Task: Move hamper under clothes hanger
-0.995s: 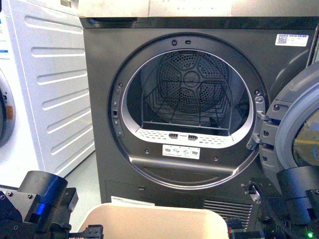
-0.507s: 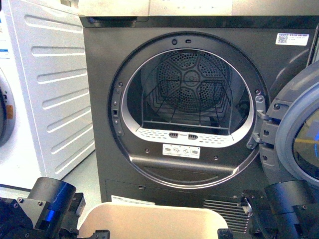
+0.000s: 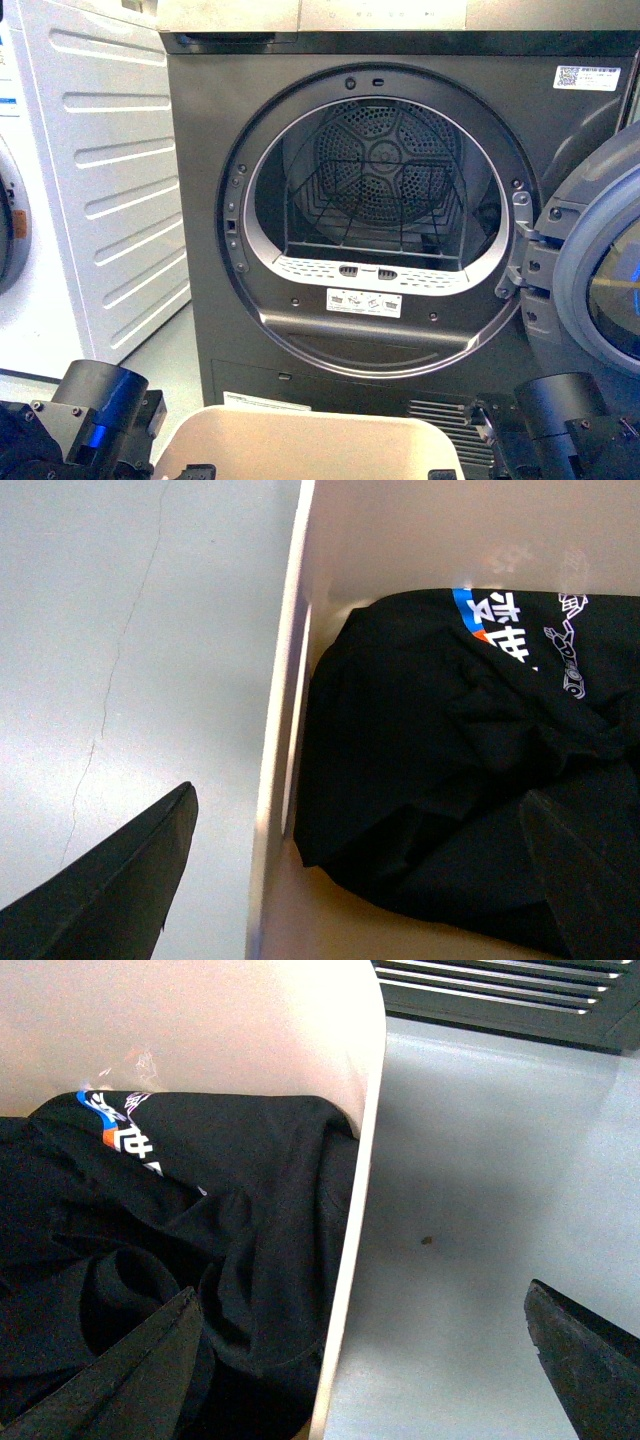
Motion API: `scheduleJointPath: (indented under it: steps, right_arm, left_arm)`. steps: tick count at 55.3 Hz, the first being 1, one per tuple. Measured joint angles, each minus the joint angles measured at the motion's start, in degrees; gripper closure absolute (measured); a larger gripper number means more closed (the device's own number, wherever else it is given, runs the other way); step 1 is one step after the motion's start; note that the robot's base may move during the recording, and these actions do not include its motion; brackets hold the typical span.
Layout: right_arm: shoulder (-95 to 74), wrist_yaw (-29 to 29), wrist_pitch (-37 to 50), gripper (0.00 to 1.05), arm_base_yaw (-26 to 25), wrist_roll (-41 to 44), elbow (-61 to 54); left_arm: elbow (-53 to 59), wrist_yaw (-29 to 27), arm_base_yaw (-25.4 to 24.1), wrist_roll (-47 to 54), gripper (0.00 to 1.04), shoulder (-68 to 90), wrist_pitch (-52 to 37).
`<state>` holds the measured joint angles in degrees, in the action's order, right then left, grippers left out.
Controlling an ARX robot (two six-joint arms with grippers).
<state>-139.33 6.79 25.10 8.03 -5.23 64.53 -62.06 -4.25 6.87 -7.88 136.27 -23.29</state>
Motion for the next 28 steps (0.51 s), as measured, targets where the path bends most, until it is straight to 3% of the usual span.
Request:
scheduleJointPath:
  steps: [28]
  right_arm:
    - [-3.13, -0.72, -2.4, 0.08, 1.07, 0.24, 3.5]
  left_arm:
    - [-1.25, 0.2, -1.25, 0.0, 0.07, 2.19, 0.0]
